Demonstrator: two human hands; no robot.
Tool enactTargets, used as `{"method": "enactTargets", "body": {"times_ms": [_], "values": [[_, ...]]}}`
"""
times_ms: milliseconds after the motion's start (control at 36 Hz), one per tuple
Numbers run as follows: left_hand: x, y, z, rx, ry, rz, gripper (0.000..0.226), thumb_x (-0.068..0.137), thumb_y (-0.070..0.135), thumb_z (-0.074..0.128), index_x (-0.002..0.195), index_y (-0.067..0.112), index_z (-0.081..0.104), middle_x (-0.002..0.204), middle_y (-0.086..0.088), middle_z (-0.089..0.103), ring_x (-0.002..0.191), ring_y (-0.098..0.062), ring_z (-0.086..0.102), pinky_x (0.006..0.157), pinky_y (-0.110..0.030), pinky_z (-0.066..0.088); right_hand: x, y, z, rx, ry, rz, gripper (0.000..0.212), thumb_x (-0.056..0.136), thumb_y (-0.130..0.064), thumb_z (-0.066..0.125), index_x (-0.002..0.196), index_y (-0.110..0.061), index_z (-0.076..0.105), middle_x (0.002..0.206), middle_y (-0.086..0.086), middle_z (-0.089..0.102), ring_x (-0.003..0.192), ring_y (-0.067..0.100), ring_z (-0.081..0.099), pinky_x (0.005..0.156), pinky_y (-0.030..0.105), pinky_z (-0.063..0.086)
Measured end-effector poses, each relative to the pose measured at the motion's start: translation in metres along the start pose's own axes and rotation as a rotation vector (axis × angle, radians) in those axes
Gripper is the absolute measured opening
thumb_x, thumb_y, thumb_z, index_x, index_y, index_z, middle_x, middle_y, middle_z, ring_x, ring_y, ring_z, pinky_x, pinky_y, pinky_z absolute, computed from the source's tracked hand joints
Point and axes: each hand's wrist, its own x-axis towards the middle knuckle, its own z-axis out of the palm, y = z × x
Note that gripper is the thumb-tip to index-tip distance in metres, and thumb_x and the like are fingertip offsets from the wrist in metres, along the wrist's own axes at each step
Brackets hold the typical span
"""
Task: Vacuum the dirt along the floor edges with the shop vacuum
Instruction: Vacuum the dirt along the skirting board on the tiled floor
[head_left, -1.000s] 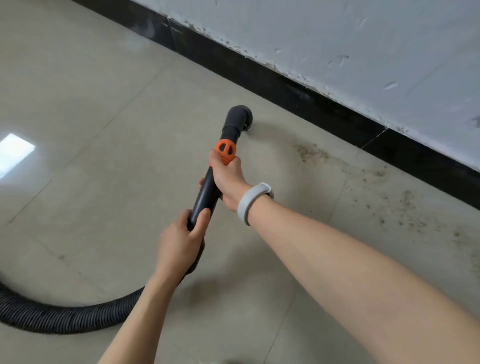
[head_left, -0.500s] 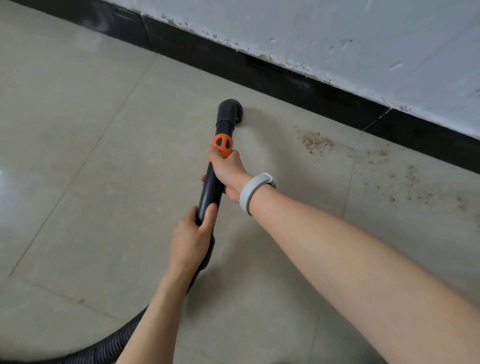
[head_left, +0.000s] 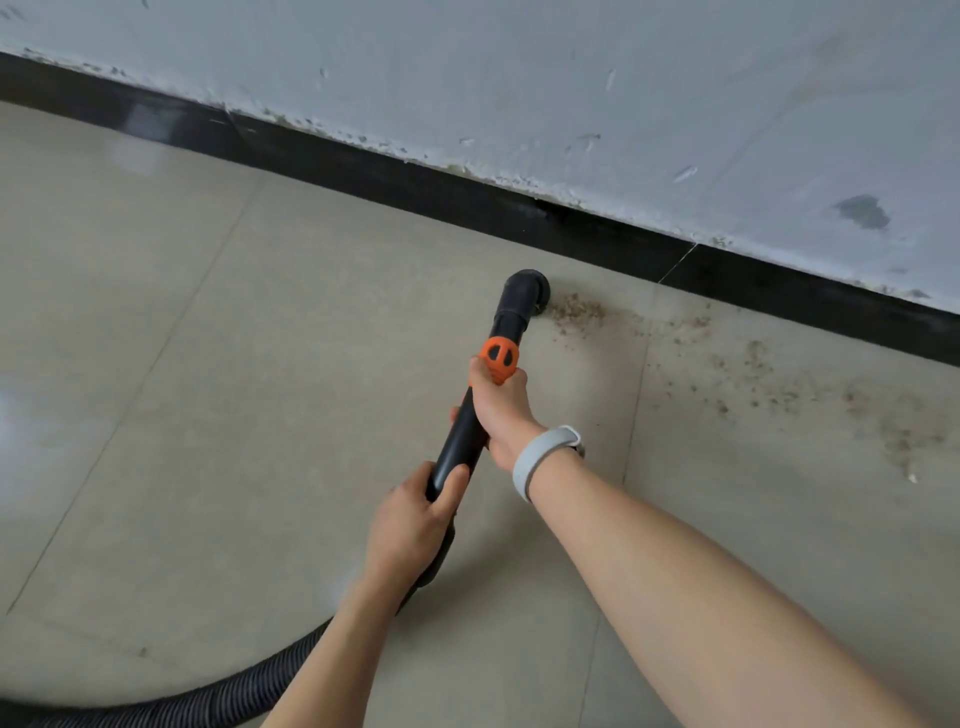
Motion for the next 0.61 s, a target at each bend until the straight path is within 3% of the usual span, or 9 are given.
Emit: {"method": "enactTargets", "body": {"times_ms": [222, 278, 611], "values": [[-0.004, 0.013, 0.03, 0.158, -0.005, 0.06, 0.046, 0.091, 0.055, 0.044, 0.079, 0.012, 0.054, 0.069, -0.003, 0.068, 0.066, -0.024, 0.064, 0.066, -0.04, 0.049, 0.002, 0.004, -0.045, 0.068, 0.001, 0.032, 0.04, 0.098, -0.033, 0.048, 0.13, -0.014, 0.032, 0.087, 0.004, 0.05, 0.069, 0.021, 0.059, 0.084, 0.043, 0.055], [-0.006, 0.017, 0.038, 0.166, -0.001, 0.075, 0.049, 0.087, 0.059, 0.04, 0.079, 0.013, 0.054, 0.069, -0.002, 0.068, 0.065, -0.023, 0.064, 0.065, -0.039, 0.049, 0.004, 0.004, -0.057, 0.075, -0.001, 0.03, 0.04, 0.098, -0.033, 0.048, 0.13, -0.015, 0.032, 0.088, 0.004, 0.051, 0.07, 0.021, 0.06, 0.086, 0.043, 0.056], [-0.021, 0.049, 0.07, 0.267, -0.043, 0.129, 0.046, 0.094, 0.052, 0.043, 0.082, 0.01, 0.057, 0.069, -0.003, 0.069, 0.069, -0.023, 0.066, 0.071, -0.041, 0.052, 0.002, 0.005, -0.116, 0.155, 0.025, 0.047, 0.046, 0.099, -0.035, 0.049, 0.136, -0.013, 0.033, 0.093, 0.006, 0.053, 0.07, 0.022, 0.061, 0.078, 0.039, 0.056]]}}
